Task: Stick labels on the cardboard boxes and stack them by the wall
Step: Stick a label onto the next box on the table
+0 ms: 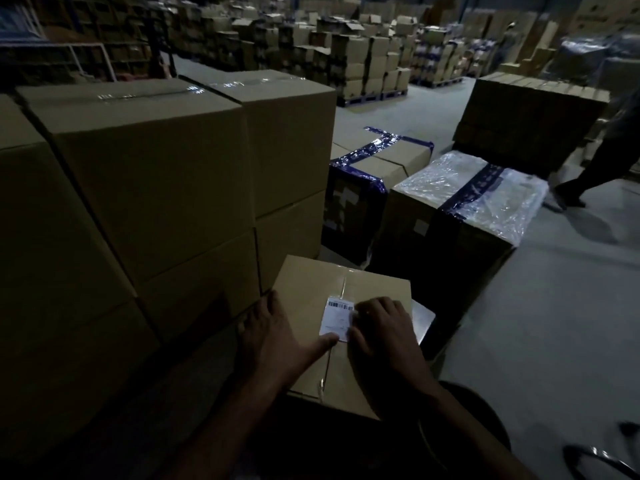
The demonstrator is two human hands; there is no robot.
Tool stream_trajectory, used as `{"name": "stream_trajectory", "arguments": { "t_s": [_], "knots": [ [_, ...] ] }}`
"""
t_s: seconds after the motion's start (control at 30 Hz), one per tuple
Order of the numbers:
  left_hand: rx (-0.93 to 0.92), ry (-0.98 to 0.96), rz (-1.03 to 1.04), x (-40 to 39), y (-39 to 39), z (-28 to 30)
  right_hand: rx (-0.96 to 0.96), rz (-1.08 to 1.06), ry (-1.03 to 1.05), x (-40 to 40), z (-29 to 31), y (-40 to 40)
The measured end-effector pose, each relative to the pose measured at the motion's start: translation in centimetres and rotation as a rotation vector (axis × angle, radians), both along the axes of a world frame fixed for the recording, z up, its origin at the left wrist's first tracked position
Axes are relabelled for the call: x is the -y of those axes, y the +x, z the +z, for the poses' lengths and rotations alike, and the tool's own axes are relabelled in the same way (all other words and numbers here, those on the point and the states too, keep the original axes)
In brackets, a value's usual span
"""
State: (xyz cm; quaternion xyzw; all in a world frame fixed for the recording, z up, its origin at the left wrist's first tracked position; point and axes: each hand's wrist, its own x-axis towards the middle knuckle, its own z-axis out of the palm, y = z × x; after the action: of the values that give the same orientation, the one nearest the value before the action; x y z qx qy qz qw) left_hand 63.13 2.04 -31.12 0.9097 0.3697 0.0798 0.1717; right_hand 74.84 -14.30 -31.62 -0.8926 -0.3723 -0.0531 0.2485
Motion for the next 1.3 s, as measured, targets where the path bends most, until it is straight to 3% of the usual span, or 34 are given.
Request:
{"name": "stream_trajectory", "arguments": {
  "t_s": [0.2, 0.37, 0.5, 0.63, 1.07, 1.3],
  "knots": [
    [0.002, -0.028, -0.023, -0.1, 0.1, 0.0, -0.153, 0.033, 0.136, -2.3, 1.1, 0.9],
    [0.011, -0.027, -0.010, -0.1, 0.3, -0.1, -0.218, 0.013, 0.109, -2.6, 1.1, 1.3],
    [0.027, -0.022, -0.008, 0.1, 0.3, -0.1, -0.407, 0.054, 0.230, -2.6, 0.7, 3.0],
    [0.043, -0.055, -0.006, 0.0, 0.3, -0.2, -0.327, 0.082, 0.172, -2.7, 0.7, 2.8],
    [0.043, -0.055, 0.001, 0.2, 0.3, 0.1, -0.427, 0.180, 0.212, -2.9, 0.4, 4.3],
    [0.054, -0.064, 0.002, 0.3, 0.2, 0.2, -0.341, 0.220, 0.162, -2.9, 0.8, 4.0]
  ]
}}
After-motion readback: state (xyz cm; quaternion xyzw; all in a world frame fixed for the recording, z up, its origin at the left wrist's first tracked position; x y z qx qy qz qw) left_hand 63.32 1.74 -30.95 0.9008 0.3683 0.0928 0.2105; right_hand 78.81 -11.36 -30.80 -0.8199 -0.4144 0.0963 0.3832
